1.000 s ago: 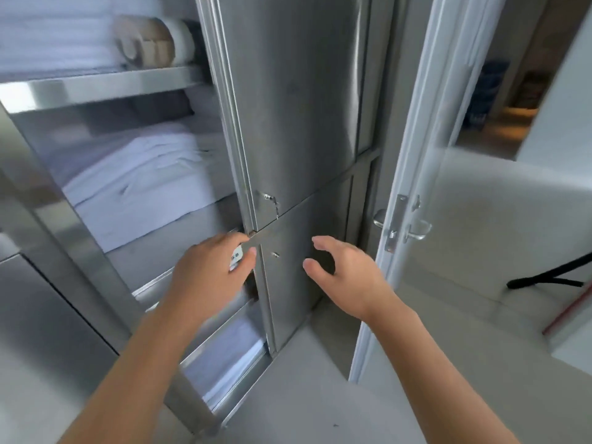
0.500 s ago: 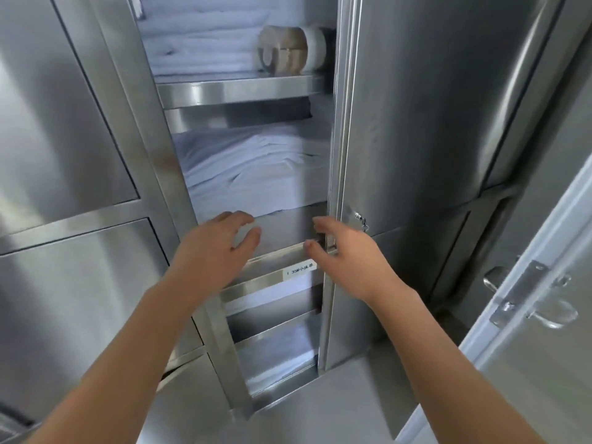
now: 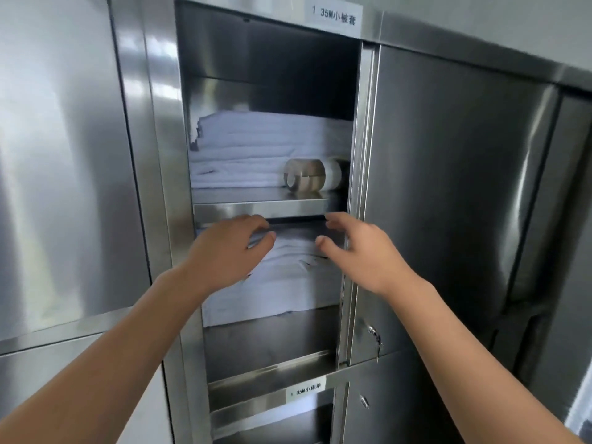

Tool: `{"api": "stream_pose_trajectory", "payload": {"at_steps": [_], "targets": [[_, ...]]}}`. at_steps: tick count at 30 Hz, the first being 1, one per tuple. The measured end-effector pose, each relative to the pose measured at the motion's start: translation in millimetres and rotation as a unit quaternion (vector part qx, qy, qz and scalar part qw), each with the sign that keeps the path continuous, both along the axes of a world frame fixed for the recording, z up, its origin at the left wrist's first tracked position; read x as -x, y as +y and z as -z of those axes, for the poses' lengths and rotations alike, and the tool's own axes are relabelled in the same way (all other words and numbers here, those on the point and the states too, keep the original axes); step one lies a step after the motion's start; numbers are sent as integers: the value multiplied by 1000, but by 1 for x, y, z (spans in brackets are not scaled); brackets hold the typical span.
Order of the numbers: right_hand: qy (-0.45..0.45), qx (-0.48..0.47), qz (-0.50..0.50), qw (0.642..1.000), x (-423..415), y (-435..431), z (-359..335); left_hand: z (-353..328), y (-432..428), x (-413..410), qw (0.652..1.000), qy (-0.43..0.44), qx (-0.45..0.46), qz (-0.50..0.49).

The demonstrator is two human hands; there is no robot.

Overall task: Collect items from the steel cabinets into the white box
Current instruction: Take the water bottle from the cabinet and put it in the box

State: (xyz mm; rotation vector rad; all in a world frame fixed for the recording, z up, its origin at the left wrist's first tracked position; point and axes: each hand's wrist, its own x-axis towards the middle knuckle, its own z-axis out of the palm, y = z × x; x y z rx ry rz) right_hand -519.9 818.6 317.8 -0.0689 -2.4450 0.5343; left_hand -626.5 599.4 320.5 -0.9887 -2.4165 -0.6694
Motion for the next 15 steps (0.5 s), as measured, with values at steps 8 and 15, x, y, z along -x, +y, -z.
{"api": "stream_pose_trajectory", "payload": {"at_steps": [8, 15], "targets": [[25, 2, 25, 999, 52, 5, -18, -17, 7, 54, 999, 11, -10, 36], [23, 24, 52, 998, 75, 4, -6, -24, 14, 88, 998, 47, 38, 32]]}}
